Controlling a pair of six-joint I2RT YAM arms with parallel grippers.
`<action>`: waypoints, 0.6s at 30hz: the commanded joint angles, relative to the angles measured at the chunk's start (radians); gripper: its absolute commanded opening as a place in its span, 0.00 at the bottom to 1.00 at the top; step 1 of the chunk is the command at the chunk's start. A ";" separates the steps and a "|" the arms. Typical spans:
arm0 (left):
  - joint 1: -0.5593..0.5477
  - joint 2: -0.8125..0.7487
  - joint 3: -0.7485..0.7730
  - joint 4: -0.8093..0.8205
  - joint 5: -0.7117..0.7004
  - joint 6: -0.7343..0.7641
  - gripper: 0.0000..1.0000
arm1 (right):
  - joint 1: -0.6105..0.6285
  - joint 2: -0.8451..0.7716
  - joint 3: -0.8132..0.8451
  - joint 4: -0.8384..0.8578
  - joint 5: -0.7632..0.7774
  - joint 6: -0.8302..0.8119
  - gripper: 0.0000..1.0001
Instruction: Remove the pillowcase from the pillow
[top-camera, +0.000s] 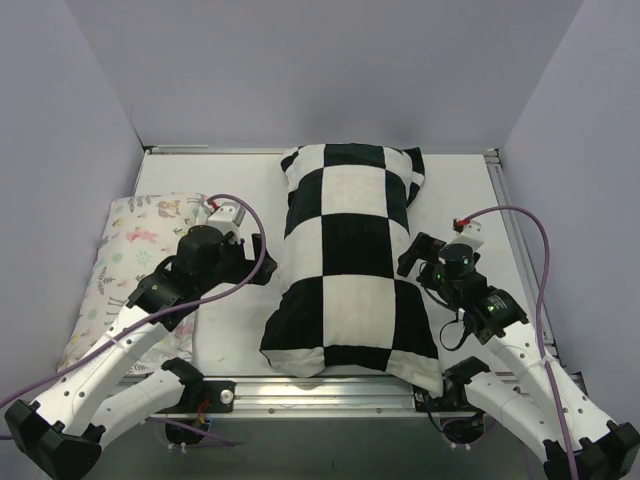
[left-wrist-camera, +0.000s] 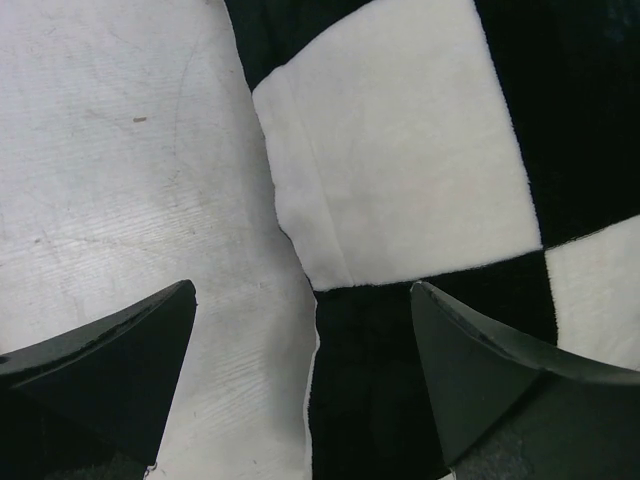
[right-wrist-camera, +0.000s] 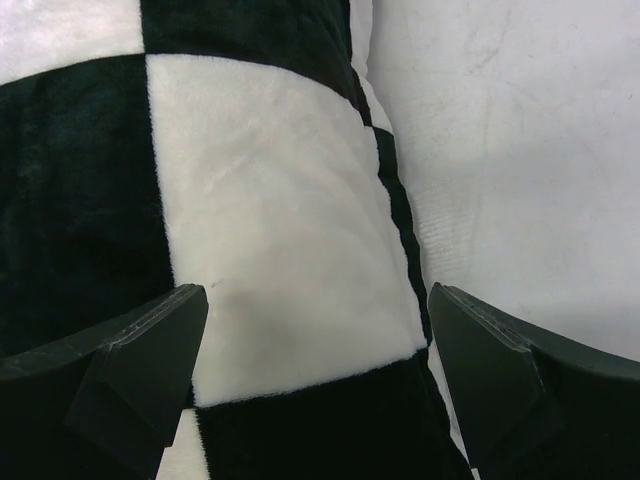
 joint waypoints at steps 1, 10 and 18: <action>0.003 -0.020 -0.005 0.068 0.051 -0.002 0.97 | 0.007 0.005 0.052 -0.030 0.013 -0.028 1.00; -0.034 -0.029 0.013 0.076 0.114 -0.001 0.97 | 0.007 0.005 0.075 -0.060 -0.031 -0.096 1.00; -0.204 -0.011 0.004 0.103 0.065 -0.056 0.97 | 0.004 0.114 0.133 -0.043 -0.099 -0.176 1.00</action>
